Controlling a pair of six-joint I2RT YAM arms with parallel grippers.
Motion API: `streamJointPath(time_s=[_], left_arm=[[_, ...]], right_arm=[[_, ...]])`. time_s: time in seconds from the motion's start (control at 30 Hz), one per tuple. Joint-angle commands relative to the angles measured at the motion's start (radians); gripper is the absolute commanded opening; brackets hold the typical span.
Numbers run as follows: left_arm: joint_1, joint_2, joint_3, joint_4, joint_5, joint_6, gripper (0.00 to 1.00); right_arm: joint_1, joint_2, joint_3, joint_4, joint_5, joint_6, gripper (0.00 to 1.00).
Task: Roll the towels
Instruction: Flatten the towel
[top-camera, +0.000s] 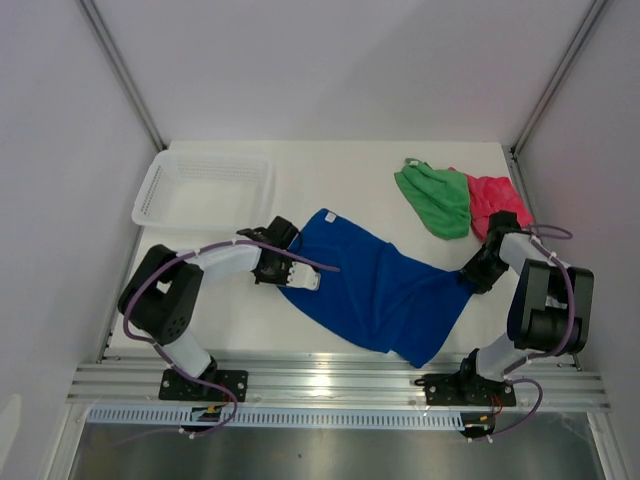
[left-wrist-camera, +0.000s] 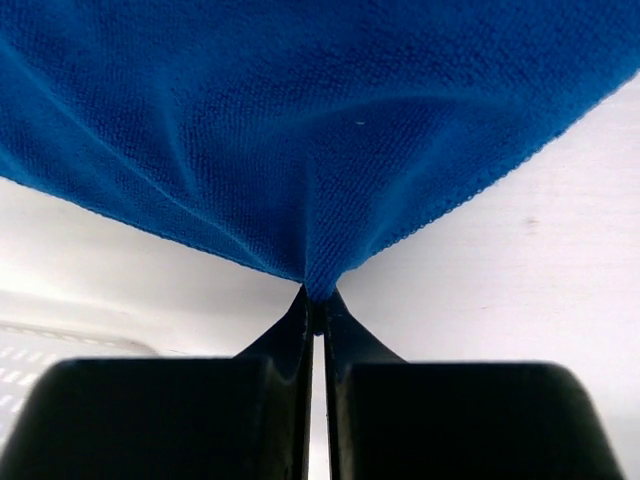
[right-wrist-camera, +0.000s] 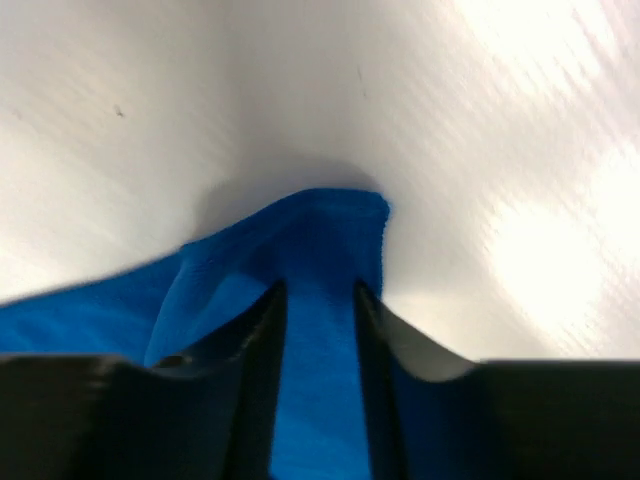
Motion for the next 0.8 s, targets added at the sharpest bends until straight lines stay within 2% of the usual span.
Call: streamJointPath(time_s=[0.0, 0.03, 0.13, 0.3, 0.4, 0.43, 0.5, 0.53, 0.6, 0.77], left_arm=[[0.016, -0.041, -0.019, -0.071, 0.015, -0.094, 0.01], [0.019, -0.058, -0.035, -0.074, 0.012, -0.111, 0.01], [0.025, -0.099, -0.081, -0.088, 0.006, -0.134, 0.01], [0.045, -0.142, -0.118, -0.144, 0.004, -0.198, 0.01], [0.046, -0.174, -0.127, -0.192, 0.01, -0.264, 0.01], [0.046, -0.18, -0.125, -0.204, 0.022, -0.281, 0.01], [0.046, -0.194, -0.119, -0.232, 0.029, -0.331, 0.01], [0.046, -0.196, -0.115, -0.235, 0.029, -0.345, 0.01], [0.046, -0.196, -0.112, -0.232, 0.019, -0.394, 0.01], [0.046, -0.177, -0.084, -0.249, 0.01, -0.482, 0.02]], right_arm=[[-0.005, 0.098, 0.072, 0.104, 0.055, -0.006, 0.33], [-0.002, 0.147, 0.09, 0.112, 0.041, -0.018, 0.19], [0.045, 0.213, 0.192, 0.113, 0.05, -0.059, 0.05], [0.157, 0.339, 0.399, 0.066, 0.089, -0.122, 0.02], [0.188, 0.37, 0.511, 0.018, 0.116, -0.139, 0.11], [0.188, 0.37, 0.538, -0.008, 0.121, -0.144, 0.23], [0.185, 0.34, 0.548, -0.038, 0.147, -0.154, 0.37], [0.185, 0.32, 0.545, -0.054, 0.164, -0.162, 0.5], [0.182, 0.23, 0.496, -0.103, 0.21, -0.164, 0.59], [0.139, -0.005, 0.295, -0.193, 0.17, -0.083, 0.7]])
